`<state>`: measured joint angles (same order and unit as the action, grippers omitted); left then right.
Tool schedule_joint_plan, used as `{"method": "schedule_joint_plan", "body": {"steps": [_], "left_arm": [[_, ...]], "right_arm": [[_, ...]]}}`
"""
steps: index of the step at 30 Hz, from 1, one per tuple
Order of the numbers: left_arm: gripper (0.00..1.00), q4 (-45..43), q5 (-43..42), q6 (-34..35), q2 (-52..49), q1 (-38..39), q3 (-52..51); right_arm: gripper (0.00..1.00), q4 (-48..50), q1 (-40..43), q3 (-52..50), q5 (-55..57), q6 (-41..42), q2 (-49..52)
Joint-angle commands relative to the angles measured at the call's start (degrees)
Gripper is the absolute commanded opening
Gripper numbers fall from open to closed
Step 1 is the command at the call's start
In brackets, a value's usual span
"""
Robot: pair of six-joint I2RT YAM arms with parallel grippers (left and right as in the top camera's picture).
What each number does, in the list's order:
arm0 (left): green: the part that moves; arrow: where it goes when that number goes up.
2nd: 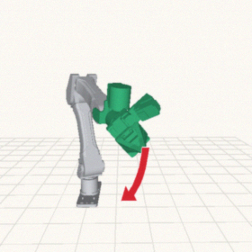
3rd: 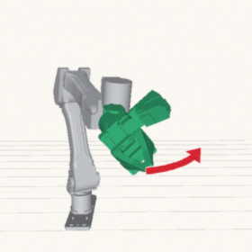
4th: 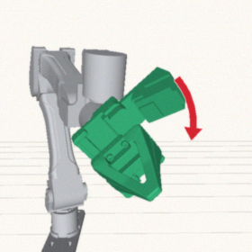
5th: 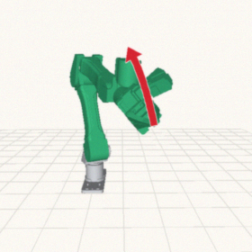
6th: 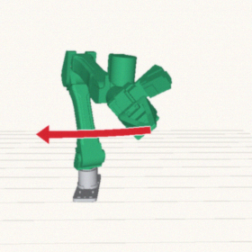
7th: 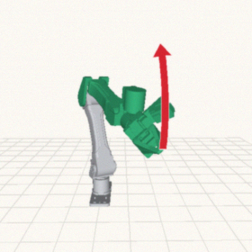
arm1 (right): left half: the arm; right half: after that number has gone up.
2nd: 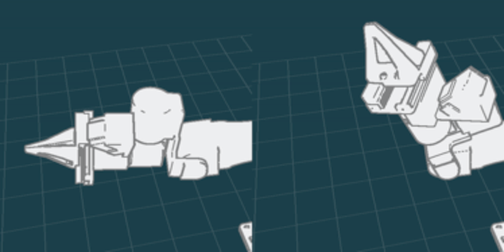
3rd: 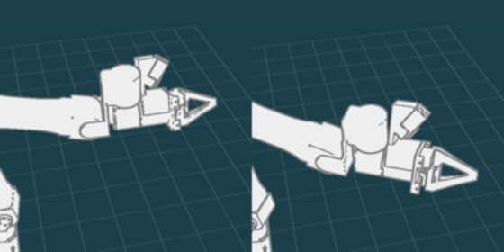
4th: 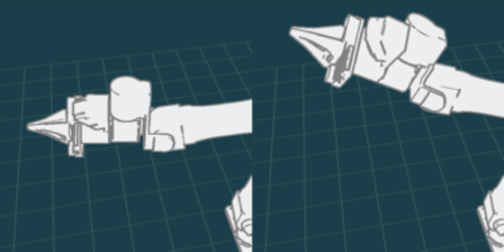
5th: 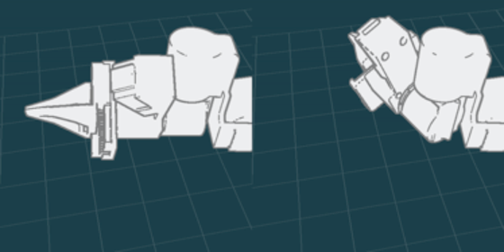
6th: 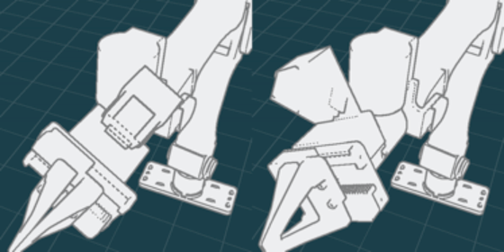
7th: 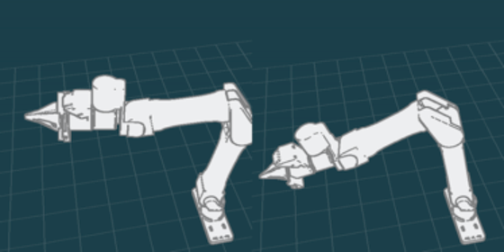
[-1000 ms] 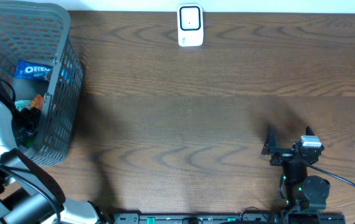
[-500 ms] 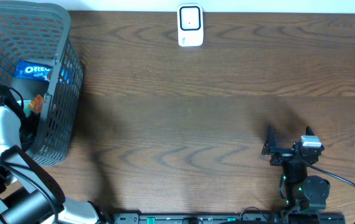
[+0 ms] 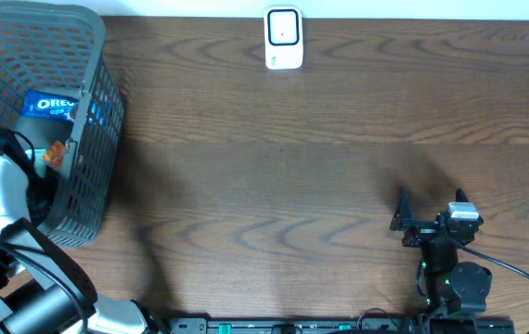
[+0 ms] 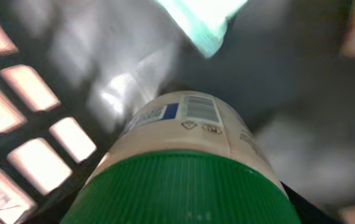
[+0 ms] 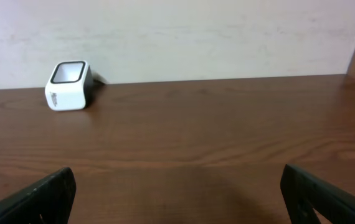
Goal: Scan the item barcode
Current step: 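Lift the jar out with the left gripper toward the white scanner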
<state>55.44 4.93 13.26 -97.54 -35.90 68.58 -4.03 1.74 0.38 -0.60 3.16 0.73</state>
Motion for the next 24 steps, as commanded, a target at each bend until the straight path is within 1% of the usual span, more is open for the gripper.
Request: {"method": "schedule_joint_plan", "body": {"steps": [1,2,3,4,5,7,10,12,14,19,22,24], "left_arm": [[0.59,4.3,1.1,-0.7,6.6,-0.2,13.7],[0.59,6.1,1.1,-0.7,7.9,-0.2,17.5],[0.59,8.9,0.2,-0.7,10.4,-0.1,25.0],[0.59,10.0,-1.4,-0.7,11.7,-0.1,28.9],[0.59,10.6,-3.4,-0.7,12.9,-0.1,32.0],[0.59,10.6,-10.5,-0.6,15.9,-0.1,37.9],[0.59,9.4,-19.9,1.1,20.0,1.2,41.9],[0.59,8.1,-24.3,2.2,22.8,4.6,41.9],[0.59,8.2,-25.3,2.3,24.1,9.7,41.9],[0.59,8.3,-24.8,2.3,22.6,28.9,41.2],[0.59,8.5,-21.0,3.0,18.4,40.3,41.0],[0.59,8.6,-17.1,5.0,14.2,47.2,41.0]], "right_arm": [[0.99,-0.3,-0.3,-0.1,0.1,-0.7,-0.2],[0.99,-0.3,-0.3,-0.1,0.1,-0.7,-0.2],[0.99,-0.3,-0.3,-0.1,0.1,-0.7,-0.2],[0.99,-0.3,-0.3,-0.1,0.1,-0.7,-0.2],[0.99,-0.3,-0.3,-0.1,0.1,-0.7,-0.2],[0.99,-0.3,-0.3,-0.1,0.1,-0.7,-0.2],[0.99,-0.3,-0.3,-0.1,0.1,-0.7,-0.2],[0.99,-0.3,-0.3,-0.1,0.1,-0.7,-0.2],[0.99,-0.3,-0.3,-0.1,0.1,-0.7,-0.2],[0.99,-0.3,-0.3,-0.1,0.1,-0.7,-0.2],[0.99,-0.3,-0.3,-0.1,0.1,-0.7,-0.2],[0.99,-0.3,-0.3,-0.1,0.1,-0.7,-0.2]]}}
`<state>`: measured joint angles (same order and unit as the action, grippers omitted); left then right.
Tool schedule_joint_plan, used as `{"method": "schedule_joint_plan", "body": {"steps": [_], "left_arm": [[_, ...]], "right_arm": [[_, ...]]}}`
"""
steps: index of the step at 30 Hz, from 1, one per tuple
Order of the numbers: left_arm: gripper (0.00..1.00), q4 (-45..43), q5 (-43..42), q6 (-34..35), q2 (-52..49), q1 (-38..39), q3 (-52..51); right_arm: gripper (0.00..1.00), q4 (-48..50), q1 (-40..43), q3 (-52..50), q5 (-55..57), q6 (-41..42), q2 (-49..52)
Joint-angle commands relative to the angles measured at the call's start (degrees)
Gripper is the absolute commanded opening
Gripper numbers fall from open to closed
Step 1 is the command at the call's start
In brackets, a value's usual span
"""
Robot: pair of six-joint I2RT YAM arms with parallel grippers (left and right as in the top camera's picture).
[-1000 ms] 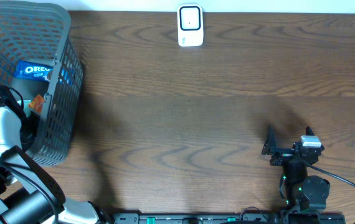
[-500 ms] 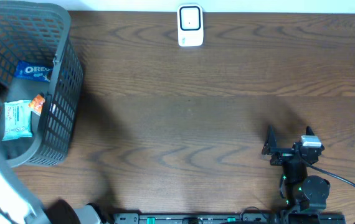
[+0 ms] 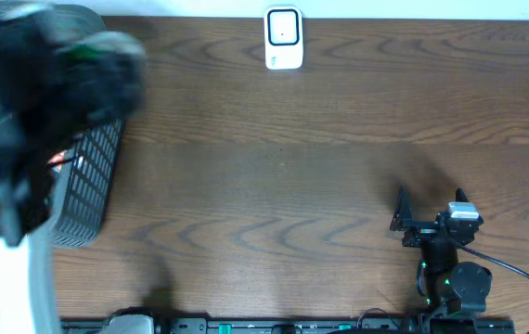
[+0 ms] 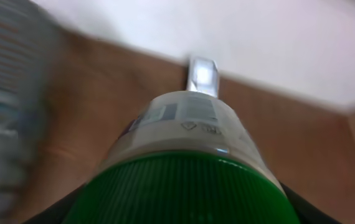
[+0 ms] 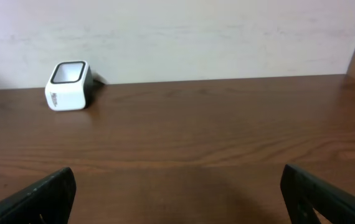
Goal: Scan the item barcode
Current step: 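Lift the jar out with the left gripper toward the white scanner, then set the jar down on the table and open the left gripper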
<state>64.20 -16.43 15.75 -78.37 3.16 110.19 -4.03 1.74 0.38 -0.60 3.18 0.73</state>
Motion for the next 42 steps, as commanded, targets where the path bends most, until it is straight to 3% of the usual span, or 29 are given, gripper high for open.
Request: {"method": "schedule_joint_plan", "body": {"steps": [1,5,9,12,14,18,26,29,31,32,37,42], "left_arm": [[0.59,-0.2,5.6,3.5,-7.1,10.8,-0.6],[0.59,-0.4,10.8,10.9,-17.4,19.4,-0.6],[0.59,-1.3,11.1,21.3,-27.0,23.1,-0.6],[0.59,-1.6,11.2,33.0,-33.5,24.2,-0.6],[0.59,-3.1,11.2,46.7,-39.2,24.7,-0.6],[0.59,-4.9,11.1,63.8,-45.1,25.3,-0.6],[0.6,-7.6,11.0,87.0,-51.1,27.2,-0.6],[0.66,-7.7,11.0,91.9,-52.1,27.9,-0.6],[0.77,-8.5,11.3,92.6,-52.2,28.3,-0.6],[0.98,-8.7,11.4,92.6,-52.3,28.4,-0.6],[0.98,-8.6,11.2,91.0,-52.2,28.8,-0.6],[0.98,-8.6,11.1,84.9,-51.1,29.5,-0.4]], "right_arm": [[0.99,-0.3,-0.3,-0.1,0.1,-0.7,-0.2],[0.99,-0.3,-0.3,-0.1,0.1,-0.7,-0.2],[0.99,-0.3,-0.3,-0.1,0.1,-0.7,-0.2],[0.99,-0.3,-0.3,-0.1,0.1,-0.7,-0.2],[0.99,-0.3,-0.3,-0.1,0.1,-0.7,-0.2],[0.99,-0.3,-0.3,-0.1,0.1,-0.7,-0.2],[0.99,-0.3,-0.3,-0.1,0.1,-0.7,-0.2],[0.99,-0.3,-0.3,-0.1,0.1,-0.7,-0.2],[0.99,-0.3,-0.3,-0.1,0.1,-0.7,-0.2],[0.99,-0.3,-0.3,-0.1,0.1,-0.7,-0.2],[0.99,-0.3,-0.3,-0.1,0.1,-0.7,-0.2],[0.99,-0.3,-0.3,-0.1,0.1,-0.7,-0.2]]}}
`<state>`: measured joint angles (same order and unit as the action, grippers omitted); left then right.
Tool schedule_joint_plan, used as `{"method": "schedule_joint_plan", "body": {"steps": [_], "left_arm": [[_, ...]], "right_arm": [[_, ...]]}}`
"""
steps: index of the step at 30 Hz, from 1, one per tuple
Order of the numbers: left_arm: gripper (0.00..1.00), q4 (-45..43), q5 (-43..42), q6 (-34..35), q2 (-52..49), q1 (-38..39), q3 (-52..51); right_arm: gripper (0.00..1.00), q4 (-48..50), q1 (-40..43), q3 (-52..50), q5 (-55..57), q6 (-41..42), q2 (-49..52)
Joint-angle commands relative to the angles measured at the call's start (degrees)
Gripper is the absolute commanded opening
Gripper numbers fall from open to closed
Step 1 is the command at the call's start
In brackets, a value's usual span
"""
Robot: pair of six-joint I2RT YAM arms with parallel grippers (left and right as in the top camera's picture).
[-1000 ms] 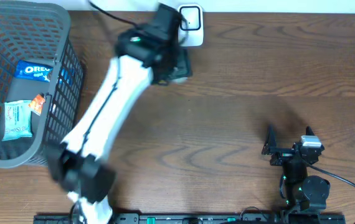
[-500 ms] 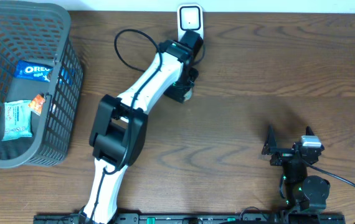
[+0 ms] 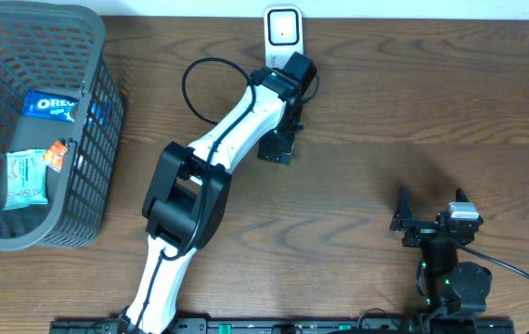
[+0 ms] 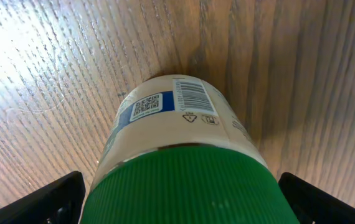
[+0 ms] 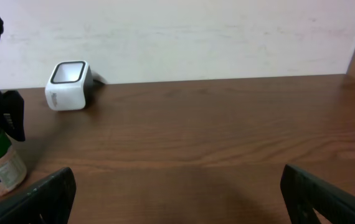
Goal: Scan the item barcode
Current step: 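Set the jar down on the table and open the left gripper, then reach the left gripper into the basket and grasp the orange packet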
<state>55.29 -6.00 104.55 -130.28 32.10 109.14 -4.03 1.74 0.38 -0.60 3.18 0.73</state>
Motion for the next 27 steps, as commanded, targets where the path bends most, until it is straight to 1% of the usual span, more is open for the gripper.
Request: {"method": "schedule_joint_plan", "body": {"steps": [1,4,8,10,12,13,16,17,19,21,23,24,27], "left_arm": [[0.98,0.4,0.7,-5.2,1.3,0.5,0.6],[0.98,2.1,2.4,-8.2,4.3,0.8,0.6],[0.98,5.6,9.8,-11.0,10.9,1.5,0.6],[0.98,5.3,12.2,-15.3,15.3,1.9,0.6],[0.98,4.2,13.1,-21.4,19.6,2.0,0.6],[0.98,3.3,13.6,-27.6,22.4,2.0,0.6],[0.98,3.3,18.7,-41.8,29.5,0.7,0.6],[0.98,4.7,20.9,-44.3,32.1,-0.6,0.6],[0.98,8.1,23.4,-46.0,37.1,-4.6,0.6],[0.98,10.0,23.6,-48.0,41.0,-9.7,0.6],[0.98,11.2,23.5,-50.7,44.5,-16.4,0.6],[0.98,11.4,22.9,-53.5,46.5,-21.8,0.6],[0.98,11.6,20.5,-58.5,48.6,-31.8,0.6]], "right_arm": [[0.99,-0.3,-0.3,-0.1,0.1,-0.7,-0.2],[0.99,-0.3,-0.3,-0.1,0.1,-0.7,-0.2],[0.99,-0.3,-0.3,-0.1,0.1,-0.7,-0.2],[0.99,-0.3,-0.3,-0.1,0.1,-0.7,-0.2],[0.99,-0.3,-0.3,-0.1,0.1,-0.7,-0.2],[0.99,-0.3,-0.3,-0.1,0.1,-0.7,-0.2],[0.99,-0.3,-0.3,-0.1,0.1,-0.7,-0.2],[0.99,-0.3,-0.3,-0.1,0.1,-0.7,-0.2],[0.99,-0.3,-0.3,-0.1,0.1,-0.7,-0.2],[0.99,-0.3,-0.3,-0.1,0.1,-0.7,-0.2],[0.99,-0.3,-0.3,-0.1,0.1,-0.7,-0.2],[0.99,-0.3,-0.3,-0.1,0.1,-0.7,-0.2],[0.99,-0.3,-0.3,-0.1,0.1,-0.7,-0.2]]}}
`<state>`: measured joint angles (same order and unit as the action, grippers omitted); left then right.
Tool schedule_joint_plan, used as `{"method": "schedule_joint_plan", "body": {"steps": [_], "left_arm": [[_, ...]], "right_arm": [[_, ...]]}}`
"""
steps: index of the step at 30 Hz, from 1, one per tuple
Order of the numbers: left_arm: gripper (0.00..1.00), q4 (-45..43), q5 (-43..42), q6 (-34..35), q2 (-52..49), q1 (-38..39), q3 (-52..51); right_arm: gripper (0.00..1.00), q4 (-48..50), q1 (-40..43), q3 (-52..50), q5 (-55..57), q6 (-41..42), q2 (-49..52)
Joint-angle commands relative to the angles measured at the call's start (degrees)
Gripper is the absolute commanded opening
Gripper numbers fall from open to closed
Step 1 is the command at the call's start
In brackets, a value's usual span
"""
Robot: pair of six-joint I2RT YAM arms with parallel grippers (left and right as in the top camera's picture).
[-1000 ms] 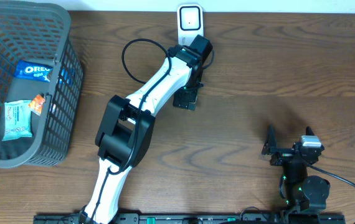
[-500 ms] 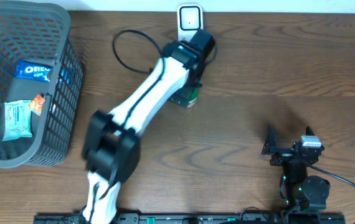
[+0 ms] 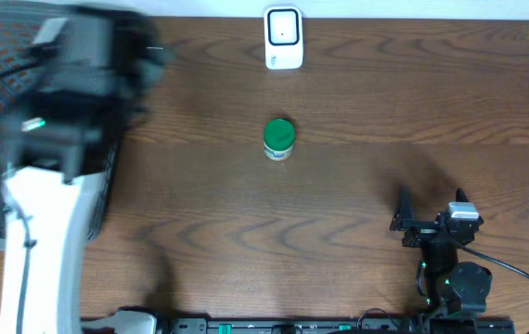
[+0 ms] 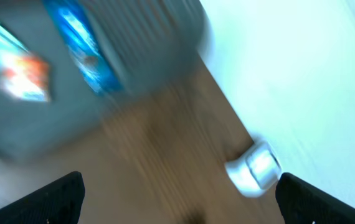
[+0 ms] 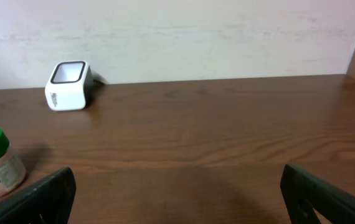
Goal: Scan the item barcode
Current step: 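Reach the left gripper into the basket and grasp the orange packet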
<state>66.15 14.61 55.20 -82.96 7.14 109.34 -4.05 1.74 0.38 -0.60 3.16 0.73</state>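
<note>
A cream jar with a green lid (image 3: pixel 278 139) stands upright on the table a little in front of the white barcode scanner (image 3: pixel 283 37). Nothing touches it. It also shows at the left edge of the right wrist view as the jar, with the scanner (image 5: pixel 68 78) behind it. My left arm is a blur at the upper left by the basket. The left gripper (image 4: pixel 180 199) is open and empty, looking down at the scanner (image 4: pixel 255 165) from afar. My right gripper (image 5: pixel 177 193) is open and empty, low at the near right (image 3: pixel 430 199).
A grey mesh basket sits at the far left, partly under my left arm. Its blurred wall (image 4: pixel 152 37) and a blue Oreo pack (image 4: pixel 81 50) inside it show in the left wrist view. A pale wall runs behind the scanner.
My left gripper stood around the jar on the table just in front of the scanner. Now it is away at the upper left near the basket, and the jar stands alone. The right arm has not moved.
My left gripper held the green-lidded jar down inside the basket. Then it had the jar up in the air with the scanner ahead. Then the jar stood on the table before the scanner, fingers wide beside it. Now the arm is back by the basket.
</note>
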Motion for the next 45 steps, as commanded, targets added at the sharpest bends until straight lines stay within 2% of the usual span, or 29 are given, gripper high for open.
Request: {"method": "schedule_joint_plan", "body": {"steps": [1,5,9,24,30,35,43,45], "left_arm": [[0.98,1.6,-1.8,-11.4,1.5,-12.2,0.4],[0.98,6.8,-3.2,-17.1,-0.8,-21.9,0.4],[0.98,11.3,-3.3,-17.1,-6.1,-26.5,0.4],[0.98,8.2,-3.4,-14.9,-29.4,-27.6,0.4],[0.98,6.1,-0.2,-15.0,-37.0,-27.8,0.3],[0.97,4.0,0.0,-19.9,-40.9,-28.6,-0.2],[0.98,0.3,-0.1,-20.8,-42.1,-30.6,-4.7],[0.98,-1.8,-1.7,-23.7,-42.1,-31.0,-6.5]], "right_arm": [[0.99,-0.2,-0.3,-0.1,0.1,-0.7,-0.2],[0.99,-0.2,-0.3,-0.1,0.1,-0.7,-0.2],[0.99,-0.2,-0.3,-0.1,0.1,-0.7,-0.2],[0.99,-0.2,-0.3,-0.1,0.1,-0.7,-0.2],[0.99,-0.2,-0.3,-0.1,0.1,-0.7,-0.2],[0.99,-0.2,-0.3,-0.1,0.1,-0.7,-0.2],[0.99,-0.2,-0.3,-0.1,0.1,-0.7,-0.2],[0.99,-0.2,-0.3,-0.1,0.1,-0.7,-0.2]]}}
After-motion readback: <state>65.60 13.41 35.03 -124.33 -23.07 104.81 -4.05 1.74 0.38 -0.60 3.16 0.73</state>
